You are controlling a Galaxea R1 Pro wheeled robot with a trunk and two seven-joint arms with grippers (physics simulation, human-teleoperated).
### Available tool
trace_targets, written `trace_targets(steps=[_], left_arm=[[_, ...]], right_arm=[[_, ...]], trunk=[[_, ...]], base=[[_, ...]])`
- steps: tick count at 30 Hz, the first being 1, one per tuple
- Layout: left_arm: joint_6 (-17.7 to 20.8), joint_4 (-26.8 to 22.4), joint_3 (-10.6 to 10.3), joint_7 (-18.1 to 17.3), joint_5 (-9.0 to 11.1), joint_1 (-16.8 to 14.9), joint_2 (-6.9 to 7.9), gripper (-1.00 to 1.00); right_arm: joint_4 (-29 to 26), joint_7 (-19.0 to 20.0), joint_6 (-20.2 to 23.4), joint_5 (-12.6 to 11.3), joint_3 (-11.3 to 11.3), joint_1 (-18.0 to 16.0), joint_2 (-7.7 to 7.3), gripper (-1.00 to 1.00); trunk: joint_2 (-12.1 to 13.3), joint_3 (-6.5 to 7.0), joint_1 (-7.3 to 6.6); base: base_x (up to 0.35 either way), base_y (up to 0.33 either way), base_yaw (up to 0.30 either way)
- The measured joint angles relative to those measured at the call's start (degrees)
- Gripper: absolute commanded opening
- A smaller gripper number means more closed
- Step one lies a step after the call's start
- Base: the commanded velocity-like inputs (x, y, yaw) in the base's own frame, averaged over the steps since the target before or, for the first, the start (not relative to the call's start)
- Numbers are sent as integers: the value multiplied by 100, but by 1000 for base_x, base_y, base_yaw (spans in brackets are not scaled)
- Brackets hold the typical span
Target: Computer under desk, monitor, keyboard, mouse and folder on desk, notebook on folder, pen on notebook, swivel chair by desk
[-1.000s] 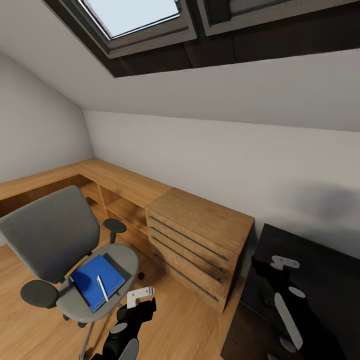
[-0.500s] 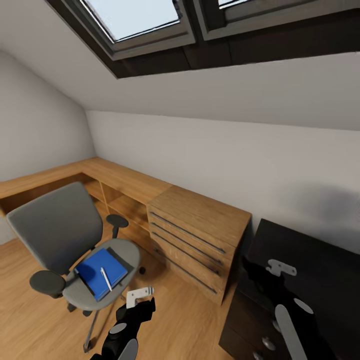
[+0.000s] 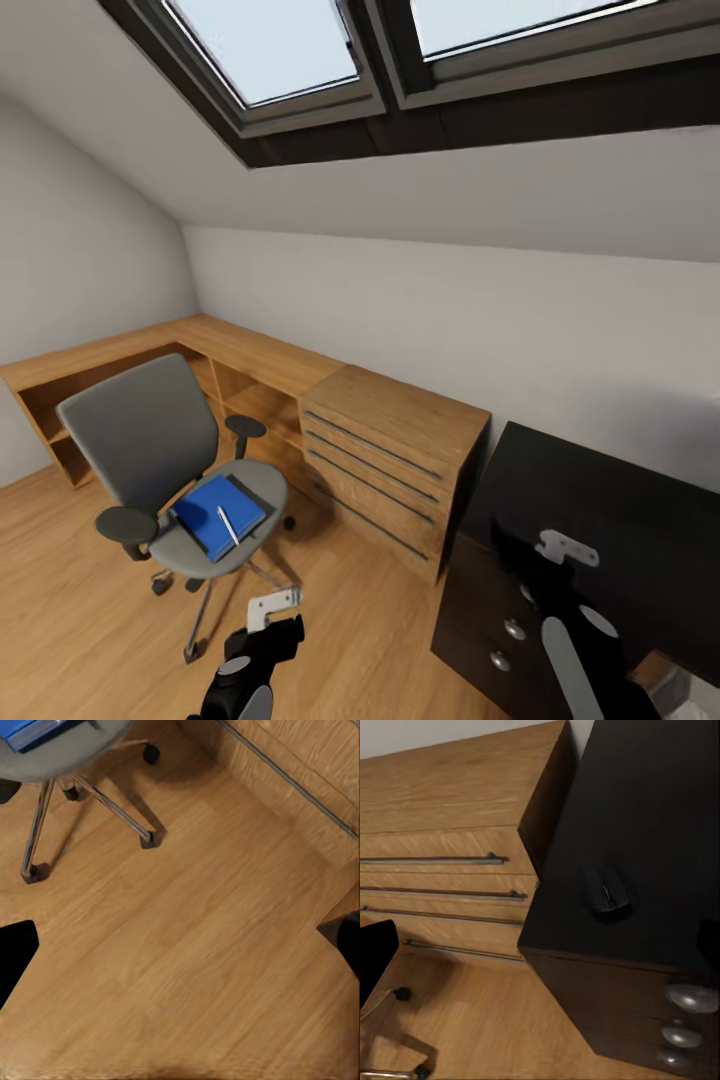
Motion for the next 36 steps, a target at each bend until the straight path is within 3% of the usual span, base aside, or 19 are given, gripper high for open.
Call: trace_targets(steps=[10,22,23,27,31,36], left_arm=[[-2,618,33,-7,9,-1,-9,100],[-141,1966,24,3,-27,0,11,100],[-291,2217,25,1,-28,1,20,100],[-855,2774,25,-8,-17,0,36,100],[-1516,3368,9,-29,-4,0,28,100],[-2114,4115,-121,-123,-38,-1,14,100]], right_arm=[[1385,-209,-1075,127,290,161,-15,100],[3531,-202,-2454,1205,534,241,-8,100],[3912,-196,-2732,1365,580,244,-6,100],[4737,-192,-3426,1630,681,246,-4,100],[5396,-195,-4219,1760,733,246,-4,100],[5806,-196,-4953,1821,761,247,-3,100]], trunk=[[0,90,-1],[0,146,-3],[0,146,-3],[0,149,-3],[0,149,-3],[-1,150,-3]], base=[[-293,142,-13],[-95,295,-83],[-18,317,-20],[-11,318,-12],[-4,320,-5],[-2,320,-3]])
